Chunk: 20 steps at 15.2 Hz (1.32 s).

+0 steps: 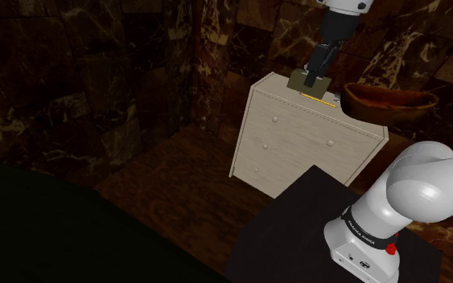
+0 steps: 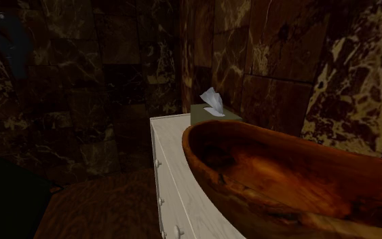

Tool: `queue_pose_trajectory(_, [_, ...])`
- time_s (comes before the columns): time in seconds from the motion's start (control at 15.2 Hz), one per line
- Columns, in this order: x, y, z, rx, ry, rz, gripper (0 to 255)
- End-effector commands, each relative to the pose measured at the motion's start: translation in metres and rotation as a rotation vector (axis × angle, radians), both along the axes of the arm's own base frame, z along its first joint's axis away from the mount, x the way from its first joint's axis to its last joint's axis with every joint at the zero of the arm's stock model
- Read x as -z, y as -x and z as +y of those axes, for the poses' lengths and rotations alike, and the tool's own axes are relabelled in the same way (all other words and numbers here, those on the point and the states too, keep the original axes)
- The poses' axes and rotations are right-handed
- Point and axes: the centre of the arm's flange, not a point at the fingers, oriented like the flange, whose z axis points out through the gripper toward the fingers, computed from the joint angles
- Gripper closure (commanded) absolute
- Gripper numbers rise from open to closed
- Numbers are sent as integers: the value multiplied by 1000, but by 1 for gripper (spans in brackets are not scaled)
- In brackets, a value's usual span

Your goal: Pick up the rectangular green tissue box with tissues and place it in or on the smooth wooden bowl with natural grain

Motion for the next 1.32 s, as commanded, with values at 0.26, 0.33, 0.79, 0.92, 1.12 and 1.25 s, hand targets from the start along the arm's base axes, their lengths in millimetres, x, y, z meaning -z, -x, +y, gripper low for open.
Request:
queue_pose_trajectory(0.26, [15,-27,-37,15,53,27,0])
queue_pose_trajectory(0.33, [18,-33,-47,19,67,34,0])
queue_pose_trajectory(0.79, [40,-77,-116,46,160,81,0])
queue_pose_trajectory(0.92, [46,-90,-136,54,186,95,0])
queue_pose_trajectory(1.12, [53,-107,-167,66,226,115,0])
queue_pose_trajectory(1.25, [58,-119,-187,73,253,129,0])
